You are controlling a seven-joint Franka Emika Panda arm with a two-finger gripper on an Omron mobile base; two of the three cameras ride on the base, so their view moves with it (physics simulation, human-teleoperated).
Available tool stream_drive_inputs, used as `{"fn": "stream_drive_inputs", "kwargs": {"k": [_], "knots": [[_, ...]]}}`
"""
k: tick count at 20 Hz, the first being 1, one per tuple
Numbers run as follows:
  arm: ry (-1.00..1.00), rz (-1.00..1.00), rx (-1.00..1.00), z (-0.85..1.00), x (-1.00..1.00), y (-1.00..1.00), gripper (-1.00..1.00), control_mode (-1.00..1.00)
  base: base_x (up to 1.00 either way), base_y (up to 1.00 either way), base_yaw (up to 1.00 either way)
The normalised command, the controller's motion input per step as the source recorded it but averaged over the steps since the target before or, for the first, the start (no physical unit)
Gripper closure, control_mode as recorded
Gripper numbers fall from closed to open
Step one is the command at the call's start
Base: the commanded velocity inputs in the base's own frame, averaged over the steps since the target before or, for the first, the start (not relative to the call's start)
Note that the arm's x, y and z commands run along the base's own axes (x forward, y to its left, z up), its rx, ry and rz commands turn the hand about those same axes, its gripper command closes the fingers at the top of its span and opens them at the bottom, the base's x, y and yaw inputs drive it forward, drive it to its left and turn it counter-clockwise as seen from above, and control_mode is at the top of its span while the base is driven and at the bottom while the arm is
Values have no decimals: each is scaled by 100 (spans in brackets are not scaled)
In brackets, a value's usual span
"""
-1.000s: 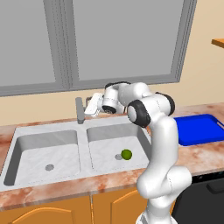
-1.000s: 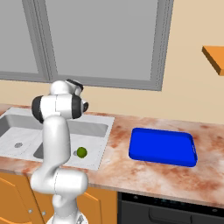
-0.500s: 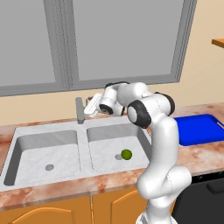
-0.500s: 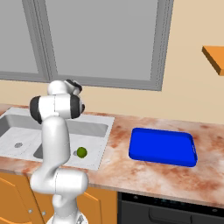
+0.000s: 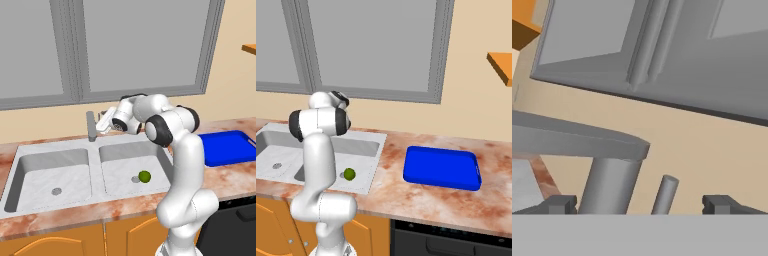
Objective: Pick up all produce items and place them in the sink. Turn on the sink faucet to wash them. Then turn the sink off and put them in the tray.
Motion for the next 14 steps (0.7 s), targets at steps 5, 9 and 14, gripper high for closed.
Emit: {"fn": "stream_drive_inputs", "kwargs": {"k": [5,9,14], "knots": [[0,0,0,0,0,-22,-100,-100,0,0,0],[0,-2,0,0,2,-3,-100,-100,0,0,0],[0,-5,0,0,14,0,-100,-100,0,0,0]]}}
